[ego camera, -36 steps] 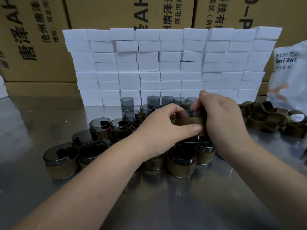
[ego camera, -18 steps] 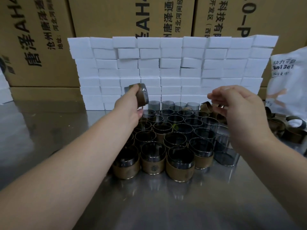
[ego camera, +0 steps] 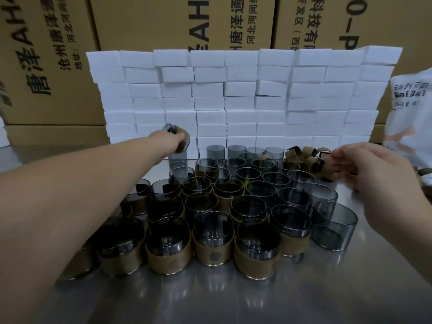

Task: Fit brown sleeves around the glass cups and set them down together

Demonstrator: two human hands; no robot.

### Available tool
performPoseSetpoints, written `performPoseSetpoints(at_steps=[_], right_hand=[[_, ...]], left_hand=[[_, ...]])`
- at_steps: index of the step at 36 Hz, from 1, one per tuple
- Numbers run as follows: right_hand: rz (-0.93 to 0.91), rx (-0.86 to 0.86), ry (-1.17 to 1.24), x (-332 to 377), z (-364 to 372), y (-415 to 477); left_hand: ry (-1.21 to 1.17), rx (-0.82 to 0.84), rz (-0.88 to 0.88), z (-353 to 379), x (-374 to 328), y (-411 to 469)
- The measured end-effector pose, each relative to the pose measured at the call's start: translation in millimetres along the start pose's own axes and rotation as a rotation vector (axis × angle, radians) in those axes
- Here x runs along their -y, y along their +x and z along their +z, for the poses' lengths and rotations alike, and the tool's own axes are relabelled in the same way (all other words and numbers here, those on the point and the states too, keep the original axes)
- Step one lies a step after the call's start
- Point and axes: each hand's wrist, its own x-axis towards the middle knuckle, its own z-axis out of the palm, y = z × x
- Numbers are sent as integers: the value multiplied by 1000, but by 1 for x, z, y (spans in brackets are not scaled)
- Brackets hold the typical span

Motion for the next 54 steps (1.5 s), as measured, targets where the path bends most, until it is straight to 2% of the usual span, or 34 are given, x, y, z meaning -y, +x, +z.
performPoseSetpoints(at_steps=[4, 9, 13, 21, 23, 26, 28, 30, 38, 43, 48, 54], right_hand=[[35, -36, -62, -12, -5, 19], [140, -81, -194, -38, -13, 52], [165, -75, -365, -63, -18, 70], [77, 31, -871, -93, -32, 100], [37, 56, -991, -94, -35, 104], [-14, 95, -1138, -95, -38, 108], [-33, 139, -1240, -98, -39, 110], [-35, 181, -1327, -103, -41, 111], [62, 298, -1418, -125, -48, 117], [66, 332, -1450, -132, -45, 123], [57, 325, -1475, -136, -45, 128], [82, 318, -1496, -142, -44, 132]], left_hand=[[134, 163, 58, 11, 8, 10], [258, 280, 43, 23, 17, 19], [347, 335, 28, 32, 21, 28], [384, 415, 29, 29, 15, 37], [377, 402, 10, 25, 14, 43], [307, 232, 87, 18, 13, 57], [415, 149, 175, 14, 13, 64], [569, 146, 215, 11, 13, 69], [905, 287, 215, 26, 33, 74], [949, 320, 227, 28, 36, 83], [924, 243, 259, 26, 34, 93], [941, 232, 291, 34, 38, 100]])
